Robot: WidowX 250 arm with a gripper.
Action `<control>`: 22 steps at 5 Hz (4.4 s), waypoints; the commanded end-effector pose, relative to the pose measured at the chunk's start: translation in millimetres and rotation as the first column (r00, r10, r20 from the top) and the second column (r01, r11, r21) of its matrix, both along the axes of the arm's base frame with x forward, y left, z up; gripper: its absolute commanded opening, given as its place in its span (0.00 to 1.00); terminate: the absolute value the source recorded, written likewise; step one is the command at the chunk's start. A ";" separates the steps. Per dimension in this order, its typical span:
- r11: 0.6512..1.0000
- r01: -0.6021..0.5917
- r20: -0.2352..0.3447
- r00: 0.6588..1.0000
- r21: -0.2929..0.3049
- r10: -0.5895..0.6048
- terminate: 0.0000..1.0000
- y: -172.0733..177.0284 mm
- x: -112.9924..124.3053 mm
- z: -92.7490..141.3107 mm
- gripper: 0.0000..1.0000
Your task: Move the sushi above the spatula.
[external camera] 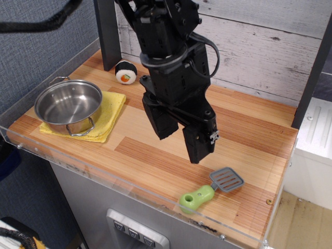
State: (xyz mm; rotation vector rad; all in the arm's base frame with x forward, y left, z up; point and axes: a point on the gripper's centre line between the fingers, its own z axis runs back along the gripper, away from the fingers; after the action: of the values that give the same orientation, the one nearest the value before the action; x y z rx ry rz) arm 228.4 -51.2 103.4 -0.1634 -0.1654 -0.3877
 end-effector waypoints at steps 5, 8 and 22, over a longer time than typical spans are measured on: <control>0.994 -0.110 0.048 0.993 0.013 0.110 0.00 74.7 44.9 4.8 1.00; 0.981 -0.190 0.082 0.979 0.027 0.187 0.00 120.0 126.8 -20.0 1.00; 0.968 -0.249 0.229 0.944 0.019 0.238 0.00 94.0 144.0 27.3 0.00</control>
State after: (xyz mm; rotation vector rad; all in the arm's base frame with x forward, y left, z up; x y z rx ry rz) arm 375.9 37.6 106.8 -0.0647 -0.3329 -0.1588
